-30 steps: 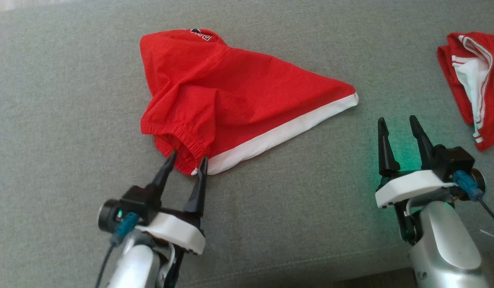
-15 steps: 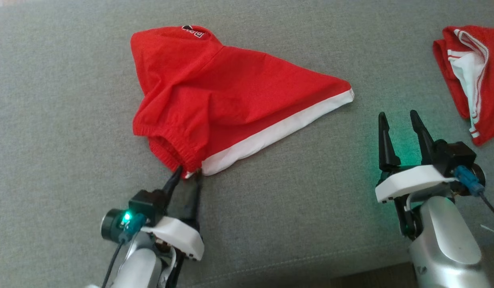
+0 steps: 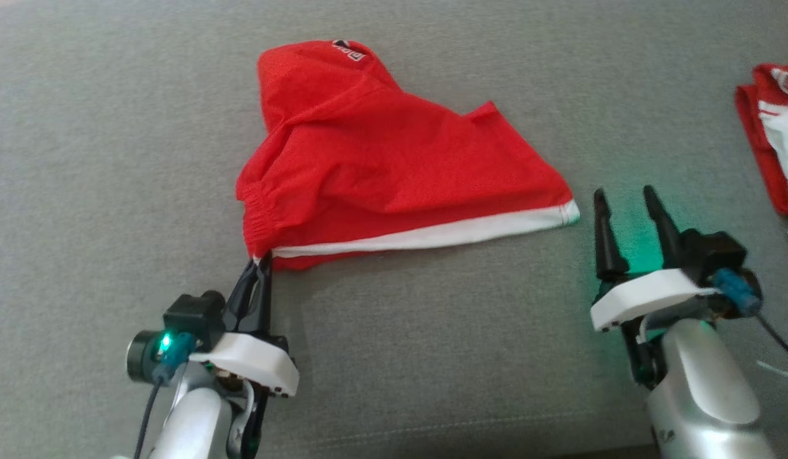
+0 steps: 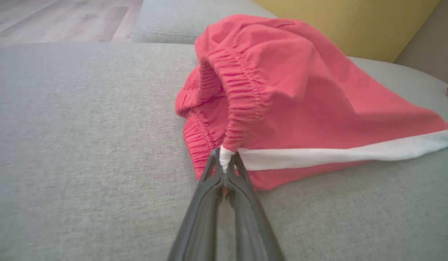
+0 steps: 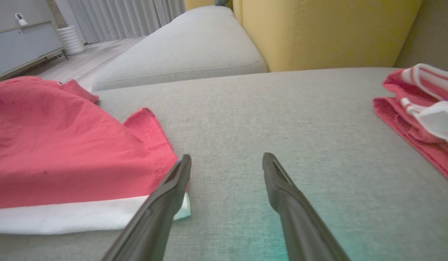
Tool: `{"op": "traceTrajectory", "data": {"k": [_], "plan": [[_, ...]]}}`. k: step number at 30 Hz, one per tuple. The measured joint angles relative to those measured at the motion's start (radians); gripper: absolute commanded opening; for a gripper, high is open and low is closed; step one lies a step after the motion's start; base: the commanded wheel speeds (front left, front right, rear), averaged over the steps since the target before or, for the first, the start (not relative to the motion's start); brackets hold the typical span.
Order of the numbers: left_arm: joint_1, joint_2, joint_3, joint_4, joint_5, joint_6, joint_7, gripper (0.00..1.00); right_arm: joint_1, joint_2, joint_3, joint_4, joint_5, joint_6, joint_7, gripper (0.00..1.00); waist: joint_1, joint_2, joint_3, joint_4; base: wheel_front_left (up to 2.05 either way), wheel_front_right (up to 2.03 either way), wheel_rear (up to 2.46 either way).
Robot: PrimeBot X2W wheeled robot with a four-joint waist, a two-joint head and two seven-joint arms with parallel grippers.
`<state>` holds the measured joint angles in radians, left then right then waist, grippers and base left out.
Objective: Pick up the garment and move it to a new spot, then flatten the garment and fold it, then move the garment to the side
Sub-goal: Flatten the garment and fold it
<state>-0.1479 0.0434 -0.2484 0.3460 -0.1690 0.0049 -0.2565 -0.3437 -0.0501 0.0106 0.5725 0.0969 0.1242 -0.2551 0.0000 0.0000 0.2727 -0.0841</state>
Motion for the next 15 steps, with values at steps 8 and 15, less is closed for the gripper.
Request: {"op": "traceTrajectory", "data": {"k": [8,15], "plan": [[0.003,0.000,0.023,-0.002,-0.001,-0.005,0.000,0.00,0.000,0.000,0.092,0.064,0.013,0.000,0.000,1.00,0.0000,0.0000,-0.003,0.033,0.00,0.00,0.00],[0.003,0.000,0.007,-0.002,-0.019,-0.005,0.000,0.00,0.007,0.000,0.145,0.092,0.021,0.000,0.000,1.00,0.0000,0.0000,-0.009,0.024,0.00,0.00,0.00]]}}
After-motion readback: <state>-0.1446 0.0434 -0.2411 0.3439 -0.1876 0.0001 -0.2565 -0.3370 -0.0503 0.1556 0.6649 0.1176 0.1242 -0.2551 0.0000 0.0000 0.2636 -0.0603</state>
